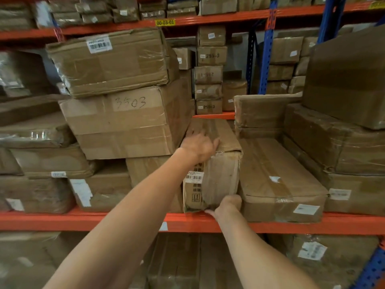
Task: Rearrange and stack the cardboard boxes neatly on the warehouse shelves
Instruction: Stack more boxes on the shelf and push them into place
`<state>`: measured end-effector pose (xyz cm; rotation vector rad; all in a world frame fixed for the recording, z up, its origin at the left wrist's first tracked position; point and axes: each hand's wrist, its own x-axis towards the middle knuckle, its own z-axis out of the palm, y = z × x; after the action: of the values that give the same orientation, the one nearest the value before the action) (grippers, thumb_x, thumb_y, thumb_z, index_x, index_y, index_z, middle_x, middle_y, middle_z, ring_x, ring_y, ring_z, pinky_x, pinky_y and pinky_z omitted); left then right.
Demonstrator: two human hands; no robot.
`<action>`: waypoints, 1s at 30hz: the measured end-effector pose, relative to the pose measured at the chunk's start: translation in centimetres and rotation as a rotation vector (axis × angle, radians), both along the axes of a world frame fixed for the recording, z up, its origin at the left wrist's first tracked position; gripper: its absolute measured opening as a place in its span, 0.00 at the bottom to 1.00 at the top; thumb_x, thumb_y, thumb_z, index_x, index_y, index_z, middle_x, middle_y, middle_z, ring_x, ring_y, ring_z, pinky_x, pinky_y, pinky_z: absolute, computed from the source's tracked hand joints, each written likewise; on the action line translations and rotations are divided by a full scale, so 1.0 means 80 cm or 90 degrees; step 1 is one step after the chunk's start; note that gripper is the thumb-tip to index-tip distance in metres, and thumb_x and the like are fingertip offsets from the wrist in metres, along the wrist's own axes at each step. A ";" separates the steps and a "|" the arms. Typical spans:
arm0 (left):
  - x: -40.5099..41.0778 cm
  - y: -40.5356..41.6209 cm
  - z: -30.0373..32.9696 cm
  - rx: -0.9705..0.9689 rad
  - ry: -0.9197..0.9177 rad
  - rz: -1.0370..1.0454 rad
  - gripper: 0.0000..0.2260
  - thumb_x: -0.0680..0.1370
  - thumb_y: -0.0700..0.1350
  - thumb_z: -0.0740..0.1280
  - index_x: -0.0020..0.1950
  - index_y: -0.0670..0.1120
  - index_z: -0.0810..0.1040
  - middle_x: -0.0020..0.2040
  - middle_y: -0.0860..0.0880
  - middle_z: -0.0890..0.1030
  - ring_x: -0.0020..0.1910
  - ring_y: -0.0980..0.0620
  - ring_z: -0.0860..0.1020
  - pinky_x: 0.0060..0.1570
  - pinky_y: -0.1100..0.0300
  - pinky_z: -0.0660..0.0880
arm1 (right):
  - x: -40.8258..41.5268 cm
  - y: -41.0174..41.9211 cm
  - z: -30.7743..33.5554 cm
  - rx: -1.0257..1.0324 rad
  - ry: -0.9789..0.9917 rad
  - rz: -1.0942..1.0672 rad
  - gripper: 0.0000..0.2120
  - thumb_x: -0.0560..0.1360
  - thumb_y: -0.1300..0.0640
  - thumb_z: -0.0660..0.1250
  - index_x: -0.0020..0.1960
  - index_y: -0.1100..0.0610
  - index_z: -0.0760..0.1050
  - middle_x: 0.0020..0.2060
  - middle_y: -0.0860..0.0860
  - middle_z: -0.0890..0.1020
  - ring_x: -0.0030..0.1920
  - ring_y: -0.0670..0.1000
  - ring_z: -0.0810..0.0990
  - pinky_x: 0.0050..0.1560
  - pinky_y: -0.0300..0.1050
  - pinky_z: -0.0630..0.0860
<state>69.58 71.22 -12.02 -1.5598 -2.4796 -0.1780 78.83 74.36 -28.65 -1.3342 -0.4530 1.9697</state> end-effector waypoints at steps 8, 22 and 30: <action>-0.028 -0.003 -0.028 0.129 0.005 -0.052 0.32 0.83 0.65 0.43 0.64 0.46 0.77 0.58 0.42 0.82 0.57 0.41 0.80 0.48 0.48 0.71 | 0.029 0.022 0.024 -0.038 -0.065 0.094 0.26 0.86 0.57 0.60 0.82 0.62 0.60 0.80 0.63 0.64 0.77 0.71 0.65 0.72 0.74 0.69; -0.054 -0.105 0.189 0.326 -0.137 -0.195 0.10 0.83 0.47 0.67 0.51 0.44 0.86 0.39 0.49 0.86 0.34 0.58 0.82 0.37 0.62 0.79 | 0.034 0.088 0.332 0.616 -0.490 0.357 0.19 0.81 0.55 0.67 0.70 0.62 0.76 0.59 0.62 0.82 0.56 0.63 0.83 0.49 0.60 0.85; -0.155 -0.218 0.269 0.899 -0.067 0.262 0.23 0.80 0.64 0.60 0.59 0.46 0.81 0.58 0.45 0.82 0.58 0.46 0.79 0.59 0.51 0.72 | -0.045 -0.026 0.453 0.728 -0.104 0.387 0.43 0.74 0.22 0.59 0.84 0.40 0.57 0.84 0.58 0.60 0.78 0.70 0.64 0.62 0.74 0.74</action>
<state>57.20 53.75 9.49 -0.4189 -1.7490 -1.5062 75.25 72.29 7.61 -0.6042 -1.8792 1.4997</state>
